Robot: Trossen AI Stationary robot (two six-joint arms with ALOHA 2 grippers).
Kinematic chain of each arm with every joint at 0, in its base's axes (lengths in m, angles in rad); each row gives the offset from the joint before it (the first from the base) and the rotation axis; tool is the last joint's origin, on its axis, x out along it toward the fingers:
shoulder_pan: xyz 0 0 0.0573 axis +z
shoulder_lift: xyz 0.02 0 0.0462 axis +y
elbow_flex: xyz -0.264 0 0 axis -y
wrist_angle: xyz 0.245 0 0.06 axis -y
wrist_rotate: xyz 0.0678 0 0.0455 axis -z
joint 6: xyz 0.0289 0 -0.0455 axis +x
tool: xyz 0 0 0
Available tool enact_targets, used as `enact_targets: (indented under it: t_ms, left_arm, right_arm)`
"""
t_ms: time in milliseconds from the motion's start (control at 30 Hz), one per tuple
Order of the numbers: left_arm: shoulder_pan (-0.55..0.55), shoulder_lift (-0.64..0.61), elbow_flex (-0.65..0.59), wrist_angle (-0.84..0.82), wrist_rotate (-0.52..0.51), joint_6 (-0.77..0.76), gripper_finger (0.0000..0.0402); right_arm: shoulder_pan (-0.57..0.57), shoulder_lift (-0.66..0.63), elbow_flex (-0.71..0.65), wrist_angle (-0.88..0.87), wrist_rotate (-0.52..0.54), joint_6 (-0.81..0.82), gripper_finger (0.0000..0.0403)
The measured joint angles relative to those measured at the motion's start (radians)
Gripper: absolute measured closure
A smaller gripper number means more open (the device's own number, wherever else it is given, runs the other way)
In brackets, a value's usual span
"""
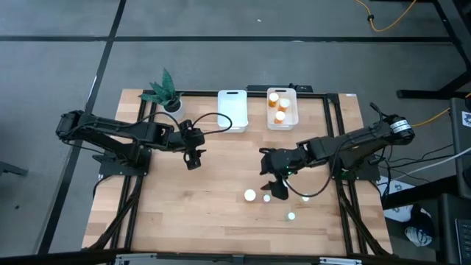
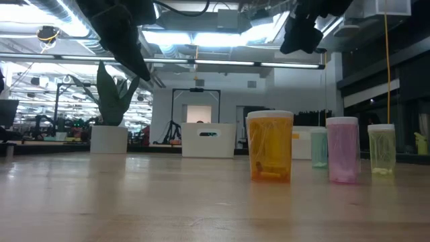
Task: Pick and place medicine bottles into bin by pill shape (circle, oval)
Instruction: Put the big orange bottle into the right white bin
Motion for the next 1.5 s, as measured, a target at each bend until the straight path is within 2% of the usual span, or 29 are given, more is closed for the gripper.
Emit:
enact_targets:
  t_ms: [167, 233, 300, 467, 733, 867, 1067, 1167, 1267, 1500]
  left_arm:
    - [0.0, 0.0, 0.0, 0.0, 0.0, 0.0, 0.0199]
    - [0.0, 0.0, 0.0, 0.0, 0.0, 0.0, 0.0199]
    - [0.0, 0.0, 0.0, 0.0, 0.0, 0.0, 0.0199]
    - [0.0, 0.0, 0.0, 0.0, 0.0, 0.0, 0.0199]
    - [0.0, 0.0, 0.0, -0.001, 0.0, 0.0, 0.0199]
    - [0.0, 0.0, 0.0, -0.001, 0.0, 0.0, 0.0199]
    - [0.0, 0.0, 0.0, -0.001, 0.0, 0.0, 0.0199]
    - [0.0, 0.0, 0.0, -0.001, 0.0, 0.0, 0.0199]
    - [0.0, 0.0, 0.0, -0.001, 0.0, 0.0, 0.0199]
    - [0.0, 0.0, 0.0, -0.003, 0.0, 0.0, 0.0199]
  right_arm:
    - [0.001, 0.0, 0.0, 0.003, 0.028, 0.0, 0.0081]
    - [0.002, 0.0, 0.0, 0.018, 0.029, 0.05, 0.0081]
    - [0.005, 0.0, -0.001, 0.072, 0.03, 0.131, 0.0081]
    - [0.039, 0.011, 0.0, 0.216, -0.031, 0.178, 0.0083]
    - [0.093, 0.123, 0.002, 0.251, -0.034, 0.106, 0.0083]
    - [0.09, 0.201, 0.071, 0.113, -0.018, 0.055, 0.0083]
    - [0.083, 0.344, 0.281, -0.216, 0.056, -0.046, 0.0083]
    - [0.083, 0.402, 0.372, -0.319, 0.102, -0.08, 0.0083]
    - [0.083, 0.447, 0.414, -0.346, 0.107, -0.077, 0.0083]
    - [0.084, 0.504, 0.409, -0.372, 0.107, -0.019, 0.0083]
